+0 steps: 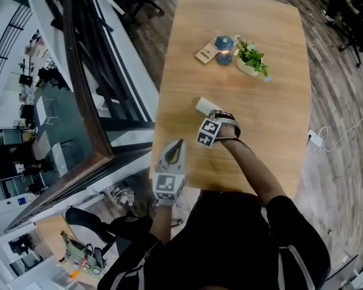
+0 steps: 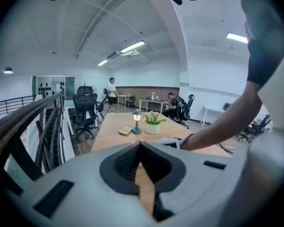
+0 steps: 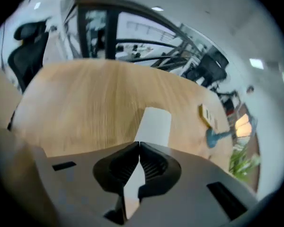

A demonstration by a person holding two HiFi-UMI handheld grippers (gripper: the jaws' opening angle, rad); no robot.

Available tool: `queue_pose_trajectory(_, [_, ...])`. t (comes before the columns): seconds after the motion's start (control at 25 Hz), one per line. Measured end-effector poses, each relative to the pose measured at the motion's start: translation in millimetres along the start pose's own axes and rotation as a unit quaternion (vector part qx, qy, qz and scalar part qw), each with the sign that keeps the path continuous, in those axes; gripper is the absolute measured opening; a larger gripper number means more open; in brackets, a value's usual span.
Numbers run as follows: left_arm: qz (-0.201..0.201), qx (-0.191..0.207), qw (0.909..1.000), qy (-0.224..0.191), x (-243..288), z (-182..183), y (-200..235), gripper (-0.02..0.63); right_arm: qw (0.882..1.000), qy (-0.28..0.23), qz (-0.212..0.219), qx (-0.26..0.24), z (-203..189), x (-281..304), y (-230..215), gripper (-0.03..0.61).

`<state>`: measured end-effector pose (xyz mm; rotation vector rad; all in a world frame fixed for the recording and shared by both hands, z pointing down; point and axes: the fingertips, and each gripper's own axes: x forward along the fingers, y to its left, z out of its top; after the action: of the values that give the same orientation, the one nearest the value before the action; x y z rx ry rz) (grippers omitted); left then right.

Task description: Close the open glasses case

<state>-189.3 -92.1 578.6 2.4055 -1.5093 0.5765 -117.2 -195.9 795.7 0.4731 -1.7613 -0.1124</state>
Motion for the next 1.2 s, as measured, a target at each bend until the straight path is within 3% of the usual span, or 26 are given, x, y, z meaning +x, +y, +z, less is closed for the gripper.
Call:
queue_pose_trajectory(0.04, [0.001,-0.002,1.0,0.0,-1.4,0.4,-1.1,-0.002,0.998,0.027,-0.039,-0.047,0.0,0.9,3.1,0.014])
queue_pose_trajectory(0.08, [0.002,-0.004,1.0,0.001,-3.2,1.7,-2.3,-0.002,0.995,0.042,-0.068,-0.064,-0.3,1.5,3.9,0.014])
queue_pose_trajectory(0.28, [0.008,-0.016,0.9998,-0.003,-10.2,4.0,-2.1,-0.002,0.99,0.019,-0.14,0.026,-10.1,6.8,-30.2,0.014])
queue_pose_trajectory(0.4, [0.011,-0.017,0.9998,-0.006,-13.0,2.0,-0.2,-0.002,0.992,0.012,-0.098,0.073,-8.5,9.1,-36.7,0.014])
queue_pose_trajectory(0.64, [0.02,-0.015,0.9994,-0.022,-13.7,7.0,-0.7,-0.002,0.993,-0.005,-0.075,0.09,-9.6,11.6,-33.5,0.014])
queue_pose_trajectory(0.8, [0.025,-0.004,0.9991,-0.035,-12.8,19.2,6.0,-0.002,0.988,-0.063,-0.039,0.138,-7.1,2.5,-37.8,0.014])
queue_pose_trajectory(0.88, [0.028,0.003,0.9986,-0.044,-13.8,27.8,9.0,-0.002,0.974,-0.12,-0.016,0.191,-5.5,-15.4,-41.5,0.014])
queue_pose_trajectory(1.04, [0.037,0.014,0.9972,-0.063,-13.8,46.0,13.6,-0.002,0.93,-0.249,-0.006,0.268,-8.7,-82.4,-55.5,0.014])
queue_pose_trajectory(1.12, [0.041,0.017,0.9963,-0.073,-14.7,53.6,14.9,-0.002,0.9,-0.322,-0.015,0.295,-15.8,-132.8,-64.6,0.014])
queue_pose_trajectory(1.2, [0.043,0.016,0.9955,-0.083,-16.7,60.9,14.4,-0.002,0.86,-0.387,-0.04,0.33,-32.7,-190.2,-77.9,0.014])
